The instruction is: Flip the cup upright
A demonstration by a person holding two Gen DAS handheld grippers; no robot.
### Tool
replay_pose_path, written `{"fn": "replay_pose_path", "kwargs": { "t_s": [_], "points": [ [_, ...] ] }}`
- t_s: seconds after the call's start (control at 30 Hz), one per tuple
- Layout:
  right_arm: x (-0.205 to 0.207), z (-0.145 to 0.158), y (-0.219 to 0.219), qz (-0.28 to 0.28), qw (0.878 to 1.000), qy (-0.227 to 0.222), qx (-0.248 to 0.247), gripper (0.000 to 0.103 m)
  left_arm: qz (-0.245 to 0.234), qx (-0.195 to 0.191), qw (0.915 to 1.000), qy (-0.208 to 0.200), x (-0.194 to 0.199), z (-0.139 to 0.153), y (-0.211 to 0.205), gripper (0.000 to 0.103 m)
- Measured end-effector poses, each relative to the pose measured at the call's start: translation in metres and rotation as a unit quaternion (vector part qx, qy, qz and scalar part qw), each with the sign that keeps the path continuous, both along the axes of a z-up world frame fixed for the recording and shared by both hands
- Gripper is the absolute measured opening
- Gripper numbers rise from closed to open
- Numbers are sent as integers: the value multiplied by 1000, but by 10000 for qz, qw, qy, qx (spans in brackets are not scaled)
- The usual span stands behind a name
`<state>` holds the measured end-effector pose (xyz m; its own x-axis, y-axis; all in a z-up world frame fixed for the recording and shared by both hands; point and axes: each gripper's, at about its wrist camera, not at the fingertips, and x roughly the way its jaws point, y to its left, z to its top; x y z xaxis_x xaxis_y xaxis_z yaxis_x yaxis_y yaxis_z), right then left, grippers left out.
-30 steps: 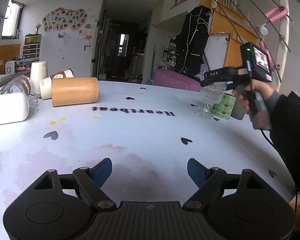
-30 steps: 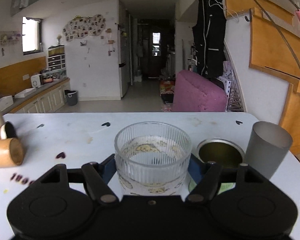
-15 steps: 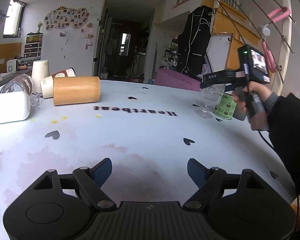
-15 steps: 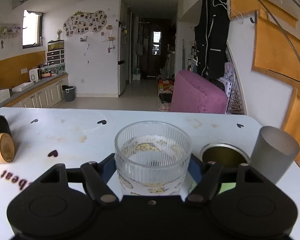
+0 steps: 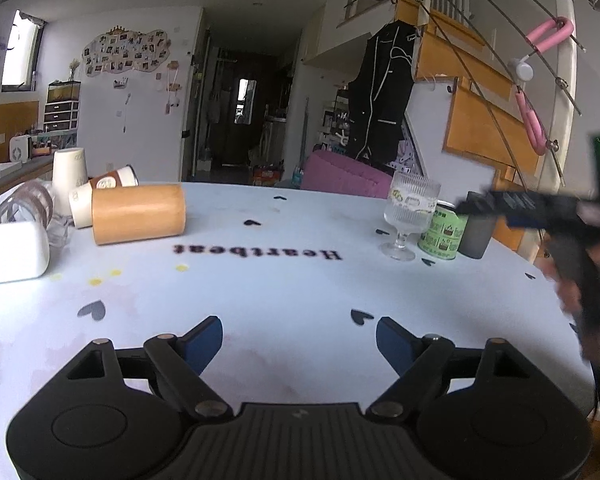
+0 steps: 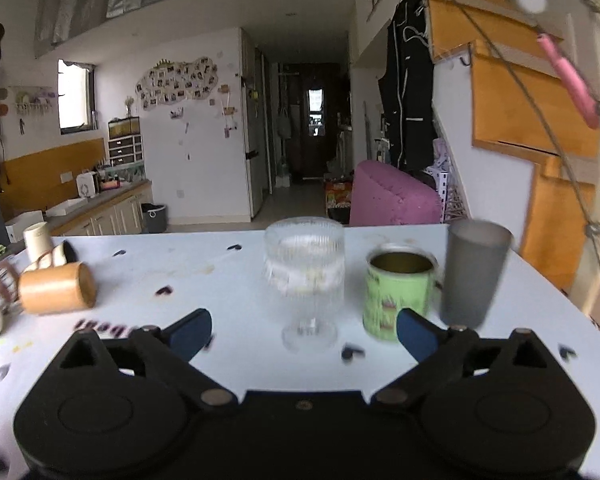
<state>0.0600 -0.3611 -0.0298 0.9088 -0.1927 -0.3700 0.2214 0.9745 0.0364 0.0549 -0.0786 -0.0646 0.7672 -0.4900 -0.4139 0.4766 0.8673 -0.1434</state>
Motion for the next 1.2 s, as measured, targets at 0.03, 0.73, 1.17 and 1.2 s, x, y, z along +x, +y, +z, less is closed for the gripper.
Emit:
{"fn": "replay_pose_path", "kwargs": {
  "t_s": [0.03,0.73,1.17,1.2],
  "points": [
    [-11,-2,3,22,10000,-32,-7,101,5,13,10000,-23,0,2,-1,86],
    [-140,-12,51,-302,9973,-456,-489,103,273,221,9985,-417,-30,25,-20,103],
    [-148,-12,50,-354,9971,-526,-415,103,355,313,9978,-470,-39,27,-23,103],
    [-148,-12,49,-359,9971,-523,-410,103,353,315,9978,-466,-39,27,-23,103]
  ]
}}
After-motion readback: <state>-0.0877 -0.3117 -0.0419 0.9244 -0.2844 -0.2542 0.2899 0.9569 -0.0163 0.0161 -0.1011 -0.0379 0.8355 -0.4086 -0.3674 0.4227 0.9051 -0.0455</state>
